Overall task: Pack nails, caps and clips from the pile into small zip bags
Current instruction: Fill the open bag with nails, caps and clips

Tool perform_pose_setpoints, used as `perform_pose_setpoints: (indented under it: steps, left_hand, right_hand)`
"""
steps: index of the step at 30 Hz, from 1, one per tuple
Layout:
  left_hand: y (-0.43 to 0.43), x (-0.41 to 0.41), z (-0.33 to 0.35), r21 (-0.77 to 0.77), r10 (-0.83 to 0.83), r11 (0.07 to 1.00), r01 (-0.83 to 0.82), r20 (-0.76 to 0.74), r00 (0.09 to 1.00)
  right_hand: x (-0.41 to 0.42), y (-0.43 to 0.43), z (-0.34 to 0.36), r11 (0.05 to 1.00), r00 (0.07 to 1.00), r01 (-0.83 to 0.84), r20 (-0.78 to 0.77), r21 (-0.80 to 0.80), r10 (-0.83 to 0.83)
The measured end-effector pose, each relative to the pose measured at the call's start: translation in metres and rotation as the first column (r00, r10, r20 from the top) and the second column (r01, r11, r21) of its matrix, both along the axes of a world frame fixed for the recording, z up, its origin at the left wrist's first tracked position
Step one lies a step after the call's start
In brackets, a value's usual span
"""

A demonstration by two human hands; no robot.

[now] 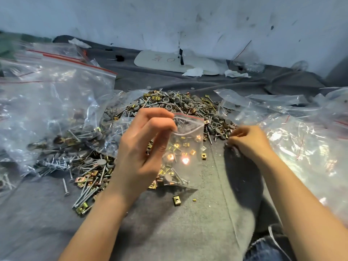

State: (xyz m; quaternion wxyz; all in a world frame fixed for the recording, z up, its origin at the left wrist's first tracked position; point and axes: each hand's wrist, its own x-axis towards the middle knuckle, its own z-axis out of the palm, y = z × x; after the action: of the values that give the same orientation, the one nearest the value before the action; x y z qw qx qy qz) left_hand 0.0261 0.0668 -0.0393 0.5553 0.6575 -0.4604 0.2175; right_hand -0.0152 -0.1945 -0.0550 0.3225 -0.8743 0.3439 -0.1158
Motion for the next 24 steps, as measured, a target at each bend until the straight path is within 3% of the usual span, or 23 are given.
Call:
perform_pose_setpoints:
  steps: [7, 8, 10, 12, 14, 16, 19, 24]
  left_hand:
    - [0.002, 0.001, 0.000, 0.000, -0.015, 1.000, 0.015, -0.039, 0.999]
    - [0.002, 0.001, -0.001, 0.003, -0.017, 1.000, 0.017, -0.040, 0.999]
    - [0.002, 0.001, -0.001, 0.008, -0.020, 1.000, 0.020, -0.034, 0.999]
    - [0.003, 0.002, 0.000, 0.016, -0.017, 1.000, 0.017, -0.023, 1.000]
    - [0.003, 0.002, 0.001, 0.025, -0.019, 1.000, 0.019, -0.010, 1.000]
    - [0.001, 0.001, 0.001, 0.041, -0.009, 0.999, 0.008, 0.012, 1.000]
    - [0.002, 0.000, 0.002, 0.046, -0.006, 0.999, 0.005, 0.012, 1.000]
    - [0.008, 0.002, 0.002, 0.013, 0.006, 1.000, -0.006, -0.049, 0.999]
  right_hand:
    - [0.016, 0.021, 0.002, 0.978, 0.970, -0.159, -0.204, -0.137, 0.129]
    - [0.016, 0.025, 0.007, 0.981, 0.980, -0.153, -0.142, -0.117, 0.136]
    - [0.011, 0.039, 0.024, 0.988, 0.973, -0.156, 0.172, -0.010, 0.156]
    - [0.001, 0.058, 0.050, 0.961, 0.804, -0.271, 0.563, 0.062, 0.190]
    - [-0.012, 0.080, 0.072, 0.899, 0.585, -0.436, 0.770, 0.035, 0.253]
    - [-0.021, 0.099, 0.081, 0.857, 0.522, -0.514, 0.778, -0.039, 0.348]
    - [-0.022, 0.109, 0.076, 0.855, 0.591, -0.499, 0.664, -0.145, 0.458]
    - [-0.010, 0.083, 0.063, 0.953, 0.642, -0.299, 0.728, -0.047, 0.238]
